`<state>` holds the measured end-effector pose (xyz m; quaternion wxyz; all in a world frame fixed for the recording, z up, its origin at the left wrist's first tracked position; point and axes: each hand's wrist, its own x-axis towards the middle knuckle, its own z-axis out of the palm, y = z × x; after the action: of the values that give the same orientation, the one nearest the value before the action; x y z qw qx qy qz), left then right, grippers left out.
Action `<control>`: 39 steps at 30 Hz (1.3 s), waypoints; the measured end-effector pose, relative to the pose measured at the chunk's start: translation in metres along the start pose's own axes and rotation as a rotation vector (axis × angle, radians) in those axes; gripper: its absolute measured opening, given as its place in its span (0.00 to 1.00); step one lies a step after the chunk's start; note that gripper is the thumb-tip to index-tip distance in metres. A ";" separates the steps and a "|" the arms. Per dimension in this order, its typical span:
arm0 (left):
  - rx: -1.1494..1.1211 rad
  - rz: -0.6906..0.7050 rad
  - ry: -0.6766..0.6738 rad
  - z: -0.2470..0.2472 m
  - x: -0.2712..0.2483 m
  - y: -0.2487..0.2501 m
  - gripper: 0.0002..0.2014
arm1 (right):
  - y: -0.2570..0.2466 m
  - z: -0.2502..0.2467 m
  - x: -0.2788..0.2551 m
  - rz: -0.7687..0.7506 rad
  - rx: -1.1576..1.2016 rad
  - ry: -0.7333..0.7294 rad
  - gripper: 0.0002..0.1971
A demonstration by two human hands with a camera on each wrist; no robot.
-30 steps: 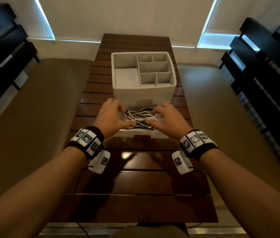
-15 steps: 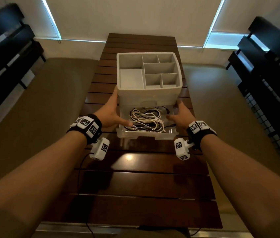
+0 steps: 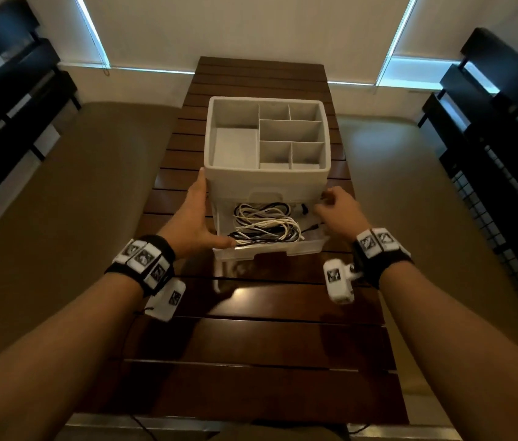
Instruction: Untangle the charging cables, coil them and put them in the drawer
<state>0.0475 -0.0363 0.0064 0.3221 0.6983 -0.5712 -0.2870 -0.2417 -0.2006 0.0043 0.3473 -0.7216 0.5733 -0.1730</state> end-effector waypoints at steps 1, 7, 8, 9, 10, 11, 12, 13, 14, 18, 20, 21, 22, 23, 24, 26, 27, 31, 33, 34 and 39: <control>0.033 0.035 0.099 0.006 -0.010 0.003 0.69 | -0.001 -0.002 -0.010 -0.039 -0.046 0.135 0.09; 0.612 0.315 -0.049 0.032 -0.024 0.028 0.41 | -0.033 0.019 -0.055 -0.588 -0.411 -0.260 0.32; 0.706 0.325 -0.119 0.035 -0.019 0.031 0.41 | -0.039 0.024 -0.055 -0.583 -0.498 -0.331 0.37; 0.772 0.319 -0.176 0.038 -0.014 0.031 0.42 | -0.043 0.028 -0.055 -0.575 -0.563 -0.353 0.40; 0.815 0.304 -0.217 0.039 -0.010 0.032 0.42 | -0.046 0.032 -0.052 -0.573 -0.616 -0.355 0.40; 0.848 0.287 -0.249 0.040 -0.007 0.032 0.41 | -0.048 0.035 -0.050 -0.579 -0.668 -0.353 0.39; 0.875 0.269 -0.285 0.040 -0.005 0.033 0.40 | -0.049 0.038 -0.048 -0.586 -0.716 -0.357 0.38; 0.889 0.252 -0.321 0.039 -0.002 0.034 0.39 | -0.051 0.039 -0.046 -0.590 -0.754 -0.363 0.37; 0.892 0.235 -0.354 0.038 0.001 0.035 0.40 | -0.052 0.040 -0.044 -0.590 -0.773 -0.368 0.36; 0.789 0.226 -0.372 0.030 0.007 0.037 0.38 | -0.051 0.039 -0.038 -0.578 -0.674 -0.385 0.37; 0.669 0.219 -0.174 0.026 0.003 0.030 0.30 | -0.039 0.034 -0.041 -0.592 -0.456 -0.265 0.37; 0.608 0.197 -0.042 0.023 -0.001 0.024 0.29 | -0.031 0.030 -0.045 -0.603 -0.346 -0.156 0.36; 0.535 0.171 0.077 0.018 -0.004 0.016 0.36 | -0.021 0.027 -0.050 -0.592 -0.251 -0.039 0.37; 0.444 0.124 0.151 0.011 -0.006 0.009 0.47 | -0.011 0.023 -0.054 -0.557 -0.171 0.051 0.39; 0.347 0.072 0.167 0.003 -0.004 0.002 0.60 | -0.002 0.020 -0.058 -0.497 -0.096 0.080 0.45; 0.200 -0.018 0.032 -0.009 0.007 -0.007 0.80 | 0.013 0.017 -0.056 -0.356 0.012 -0.023 0.60; 0.140 -0.047 -0.059 -0.013 0.015 -0.010 0.84 | 0.018 0.017 -0.052 -0.310 0.049 -0.100 0.68; -0.019 -0.078 -0.269 -0.017 0.039 -0.012 0.86 | 0.023 0.018 -0.031 -0.173 0.237 -0.294 0.78; -0.029 -0.073 -0.295 -0.016 0.042 -0.014 0.84 | 0.020 0.019 -0.024 -0.186 0.275 -0.324 0.74; -0.025 -0.063 -0.300 -0.015 0.042 -0.015 0.83 | 0.019 0.019 -0.022 -0.194 0.278 -0.314 0.72; 0.043 -0.019 -0.223 -0.010 0.040 -0.012 0.73 | 0.017 0.020 -0.019 -0.149 0.322 -0.232 0.63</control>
<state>0.0701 -0.0724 0.0017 0.2388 0.6742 -0.6028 -0.3537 -0.2460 -0.1784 -0.0183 0.5078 -0.7125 0.4394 -0.2035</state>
